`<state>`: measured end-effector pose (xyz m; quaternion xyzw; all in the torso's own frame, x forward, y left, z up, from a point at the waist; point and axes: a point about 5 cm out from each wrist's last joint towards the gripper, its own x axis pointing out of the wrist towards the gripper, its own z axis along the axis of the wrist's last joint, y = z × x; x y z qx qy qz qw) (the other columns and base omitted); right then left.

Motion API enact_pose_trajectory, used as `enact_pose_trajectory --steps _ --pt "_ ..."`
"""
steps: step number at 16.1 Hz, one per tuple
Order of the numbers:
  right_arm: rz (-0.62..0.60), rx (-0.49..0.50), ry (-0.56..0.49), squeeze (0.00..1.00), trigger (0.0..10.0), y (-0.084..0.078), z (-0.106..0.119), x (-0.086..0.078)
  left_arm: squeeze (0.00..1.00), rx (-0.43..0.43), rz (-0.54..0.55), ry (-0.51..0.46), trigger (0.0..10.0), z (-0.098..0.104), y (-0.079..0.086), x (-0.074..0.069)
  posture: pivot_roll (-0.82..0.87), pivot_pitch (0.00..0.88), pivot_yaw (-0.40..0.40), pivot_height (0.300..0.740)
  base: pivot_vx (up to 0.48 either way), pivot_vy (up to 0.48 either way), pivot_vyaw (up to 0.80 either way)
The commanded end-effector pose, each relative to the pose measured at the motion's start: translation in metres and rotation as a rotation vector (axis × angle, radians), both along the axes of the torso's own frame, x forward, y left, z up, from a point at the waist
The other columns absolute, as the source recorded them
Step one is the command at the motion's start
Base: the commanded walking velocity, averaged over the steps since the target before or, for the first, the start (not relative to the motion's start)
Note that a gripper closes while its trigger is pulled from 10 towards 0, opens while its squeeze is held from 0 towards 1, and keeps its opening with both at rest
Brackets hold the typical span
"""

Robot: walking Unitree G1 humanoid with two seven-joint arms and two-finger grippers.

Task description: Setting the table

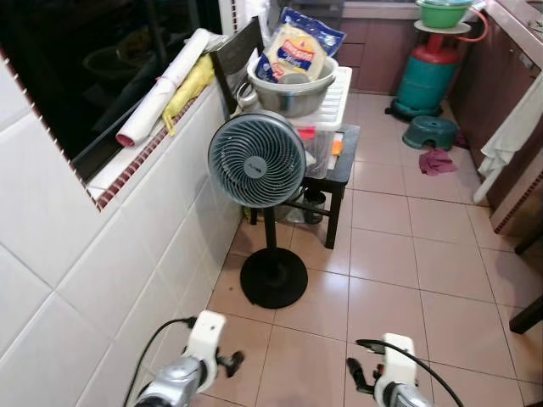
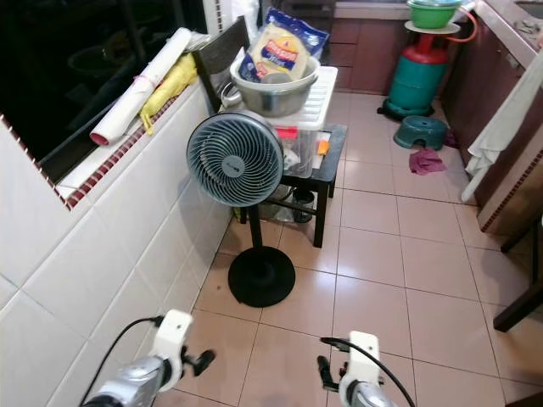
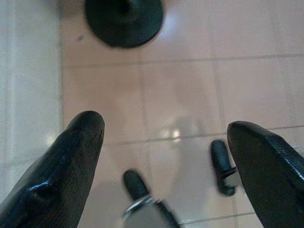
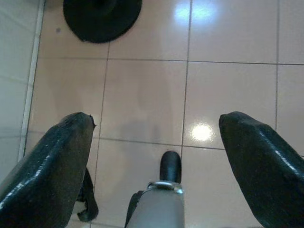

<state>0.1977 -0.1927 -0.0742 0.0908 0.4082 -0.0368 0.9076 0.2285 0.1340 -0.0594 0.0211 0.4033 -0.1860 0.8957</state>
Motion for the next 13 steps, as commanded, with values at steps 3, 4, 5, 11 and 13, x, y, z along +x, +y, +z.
enact_pose_trajectory --steps 3,4,5,11,13 --pt "0.003 -0.002 -0.132 0.00 10.0 -0.008 0.012 0.012 0.00 -0.002 -0.014 -0.149 10.0 0.014 -0.005 0.016 -0.07 0.000 0.039 0.740 0.000 0.000 0.00" --pt "0.034 -0.011 -0.211 0.00 10.0 -0.009 0.021 0.022 0.00 0.037 0.026 -0.238 10.0 0.019 0.007 0.019 -0.07 0.000 0.027 0.740 0.000 0.000 0.00" --pt "0.062 -0.015 -0.277 0.00 10.0 -0.009 0.030 0.031 0.00 0.045 0.035 -0.300 10.0 0.024 0.014 0.020 -0.05 0.000 0.011 0.740 0.000 0.000 0.00" --pt "0.198 -0.007 -0.532 0.00 10.0 -0.006 0.079 0.068 0.00 -0.016 0.088 -0.656 10.0 0.084 0.025 0.039 -0.01 0.000 -0.030 0.740 0.000 0.000 0.00" --pt "0.233 -0.004 -0.620 0.00 10.0 -0.009 0.105 0.079 0.00 -0.070 0.016 -0.759 10.0 0.117 0.013 0.043 0.02 0.000 -0.046 0.740 0.000 0.000 0.00"
